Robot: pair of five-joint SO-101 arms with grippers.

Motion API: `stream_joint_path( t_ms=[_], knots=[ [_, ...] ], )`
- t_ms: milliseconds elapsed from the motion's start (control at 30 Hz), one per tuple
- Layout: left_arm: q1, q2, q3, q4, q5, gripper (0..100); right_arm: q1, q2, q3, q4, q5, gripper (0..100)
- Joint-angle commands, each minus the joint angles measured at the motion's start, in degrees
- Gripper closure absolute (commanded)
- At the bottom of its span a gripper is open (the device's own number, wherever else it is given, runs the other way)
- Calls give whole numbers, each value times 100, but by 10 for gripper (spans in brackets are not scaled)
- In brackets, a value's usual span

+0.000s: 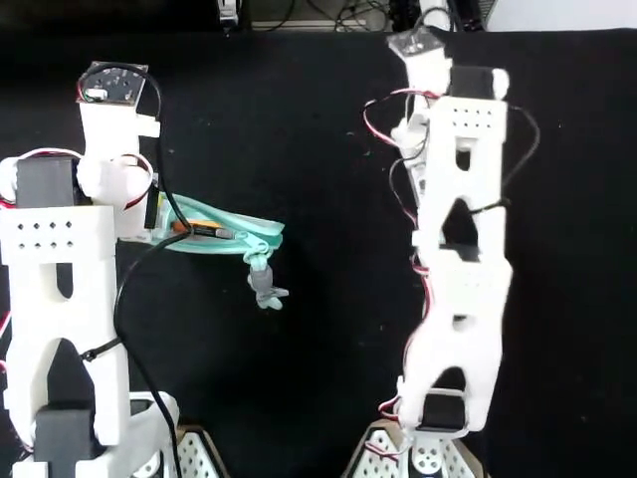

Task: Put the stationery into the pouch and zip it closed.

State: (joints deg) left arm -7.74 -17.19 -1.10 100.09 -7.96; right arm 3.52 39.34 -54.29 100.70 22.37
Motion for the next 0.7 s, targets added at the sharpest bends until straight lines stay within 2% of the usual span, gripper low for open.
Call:
stream_joint_path(
  t_ms=[0, 167, 300, 467, 667],
  knots=[
    [-101, 9, 48, 62, 18, 970, -387, -2026, 1103, 26, -70, 987],
    [-101, 62, 22, 70, 18, 970, -1213, -4998, 2914, -53, -264, 987],
    [-92, 62, 40, 70, 18, 970, -2251, -7310, 4655, -510, -501, 987],
    [-92, 70, 48, 62, 18, 970, -3209, -9692, 7152, -2549, -598, 986],
    [-92, 70, 48, 62, 18, 970, -4475, -11679, 9798, -5143, -598, 986]
  ],
)
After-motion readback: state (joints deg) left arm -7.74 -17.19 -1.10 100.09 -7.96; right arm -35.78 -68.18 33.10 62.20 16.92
